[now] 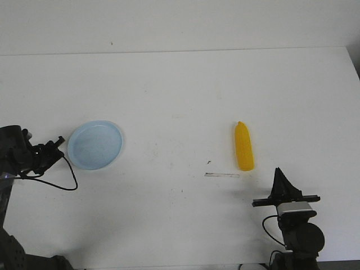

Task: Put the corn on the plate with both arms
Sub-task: 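Reach the left gripper to the edge of the light blue plate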

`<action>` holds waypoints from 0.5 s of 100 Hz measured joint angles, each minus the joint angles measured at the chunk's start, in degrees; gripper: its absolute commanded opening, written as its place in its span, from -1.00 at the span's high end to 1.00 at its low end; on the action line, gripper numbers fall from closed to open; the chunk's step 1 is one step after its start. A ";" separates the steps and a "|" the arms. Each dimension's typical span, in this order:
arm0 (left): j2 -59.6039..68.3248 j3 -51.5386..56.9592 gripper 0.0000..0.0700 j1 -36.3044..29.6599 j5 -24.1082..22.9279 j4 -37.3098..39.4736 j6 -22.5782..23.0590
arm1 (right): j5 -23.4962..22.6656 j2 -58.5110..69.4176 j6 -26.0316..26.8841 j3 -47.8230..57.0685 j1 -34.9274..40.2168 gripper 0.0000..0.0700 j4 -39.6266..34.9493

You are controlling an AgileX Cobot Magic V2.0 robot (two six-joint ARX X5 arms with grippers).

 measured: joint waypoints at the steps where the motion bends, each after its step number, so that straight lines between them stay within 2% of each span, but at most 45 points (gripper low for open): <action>1: 0.17 0.00 0.58 -0.02 0.00 0.00 0.02 | 0.00 0.00 0.00 0.00 0.00 0.95 0.00; 10: 1.81 0.00 0.38 -0.44 0.04 0.00 0.04 | 0.00 0.00 0.00 0.00 0.00 0.95 0.00; 16: 3.10 0.00 0.33 -0.85 0.04 0.02 0.04 | 0.00 -0.02 0.00 0.00 0.00 0.95 -0.02; 50: 6.45 0.00 0.33 -2.99 0.07 2.08 0.15 | 0.02 0.00 0.00 0.00 0.00 0.95 0.00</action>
